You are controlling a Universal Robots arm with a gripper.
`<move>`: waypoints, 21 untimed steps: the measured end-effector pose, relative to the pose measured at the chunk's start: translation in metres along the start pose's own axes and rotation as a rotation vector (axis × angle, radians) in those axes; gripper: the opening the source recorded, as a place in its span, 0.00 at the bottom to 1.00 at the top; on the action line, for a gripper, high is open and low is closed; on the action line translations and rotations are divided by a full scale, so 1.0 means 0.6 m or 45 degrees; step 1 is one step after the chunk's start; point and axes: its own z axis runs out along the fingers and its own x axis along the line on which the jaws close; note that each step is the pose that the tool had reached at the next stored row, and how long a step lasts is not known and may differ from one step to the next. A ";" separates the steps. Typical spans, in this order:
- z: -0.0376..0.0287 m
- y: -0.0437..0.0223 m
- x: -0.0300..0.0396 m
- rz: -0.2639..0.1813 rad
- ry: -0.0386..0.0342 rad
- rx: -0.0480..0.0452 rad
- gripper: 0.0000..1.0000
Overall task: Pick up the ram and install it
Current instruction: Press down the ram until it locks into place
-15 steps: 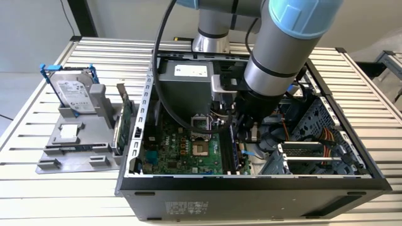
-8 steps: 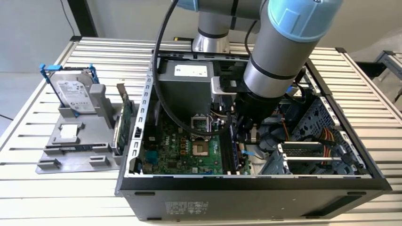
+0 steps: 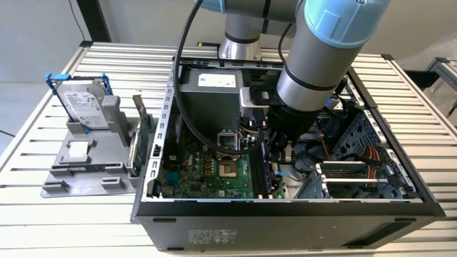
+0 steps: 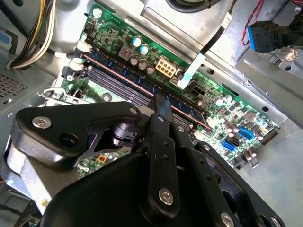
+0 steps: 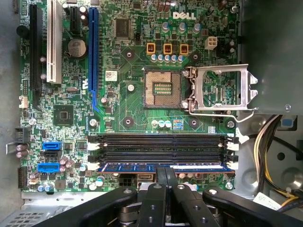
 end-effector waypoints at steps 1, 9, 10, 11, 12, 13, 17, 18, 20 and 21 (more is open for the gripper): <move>0.000 0.000 0.000 0.000 0.0002 0.000 0.00; 0.013 -0.001 0.001 0.000 0.0004 0.000 0.00; 0.015 -0.001 0.001 0.000 0.0003 0.000 0.00; 0.016 -0.001 0.001 0.000 0.0003 0.000 0.00; 0.016 -0.001 0.001 0.000 0.0007 0.000 0.00; 0.016 -0.001 0.001 0.000 0.0009 0.000 0.00; 0.021 -0.001 0.001 0.000 0.0003 0.000 0.00; 0.023 -0.001 0.001 0.000 0.0003 0.000 0.00; 0.025 -0.001 0.001 0.000 0.0004 0.000 0.00; 0.026 -0.001 0.001 0.000 0.0003 0.000 0.00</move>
